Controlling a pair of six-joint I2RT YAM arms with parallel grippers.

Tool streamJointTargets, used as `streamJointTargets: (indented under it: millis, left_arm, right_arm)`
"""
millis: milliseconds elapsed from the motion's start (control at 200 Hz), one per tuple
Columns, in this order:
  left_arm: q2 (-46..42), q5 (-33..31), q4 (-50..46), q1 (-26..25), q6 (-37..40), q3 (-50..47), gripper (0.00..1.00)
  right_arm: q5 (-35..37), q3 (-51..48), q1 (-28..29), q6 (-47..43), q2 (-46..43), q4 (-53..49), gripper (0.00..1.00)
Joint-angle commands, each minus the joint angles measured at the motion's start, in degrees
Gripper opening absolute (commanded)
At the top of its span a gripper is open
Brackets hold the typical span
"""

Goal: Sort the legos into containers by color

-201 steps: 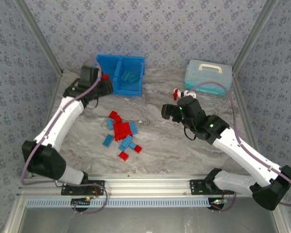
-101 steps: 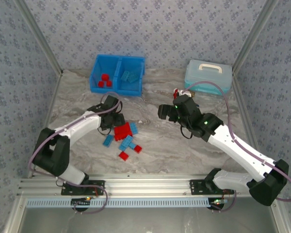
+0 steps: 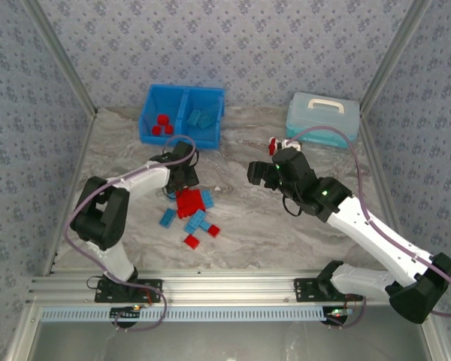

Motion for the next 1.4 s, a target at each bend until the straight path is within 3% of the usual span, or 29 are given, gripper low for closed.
streamJointTargets:
  millis: [0, 190, 450, 660, 814, 994, 1139, 1394]
  left_arm:
    - [2.34, -1.67, 0.1, -0.16, -0.34, 2.49, 0.6]
    - [3.6, -1.98, -0.95, -0.19, -0.01, 3.4, 0.42]
    - [0.92, -3.39, -5.22, -0.23, 2.75, 7.87, 0.29]
    - [-4.45, -8.99, -9.26, 0.61, 8.56, 15.41, 0.27]
    - [-3.56, -9.09, -10.45, 5.99, 12.91, 23.17, 0.27]
    - [4.42, -8.39, -11.92, 12.35, 17.22, 36.6, 0.26]
    - [15.77, -5.44, -14.85, 16.27, 19.17, 51.11, 0.25]
    - [38.2, 0.3, -24.43, 18.48, 23.03, 80.99, 0.28]
  right_arm:
    - [1.3, 0.8, 0.11, -0.33, -0.92, -1.35, 1.0]
    - [1.45, 0.83, 0.11, -0.02, -1.18, -2.76, 1.0]
    - [1.3, 1.19, 0.13, 0.23, -1.19, -2.4, 1.0]
    - [-4.19, 0.8, 0.58, -2.46, -1.19, -0.64, 1.0]
    - [-11.28, -0.99, 3.92, -6.97, -1.37, 5.47, 1.0]
    - [-7.85, 0.82, 8.42, -8.22, 0.4, 5.03, 1.0]
    - [-6.12, 1.77, 9.85, -6.58, 1.51, 3.43, 1.0]
    - [-2.74, 2.76, 11.88, -4.74, 1.31, 1.02, 1.0]
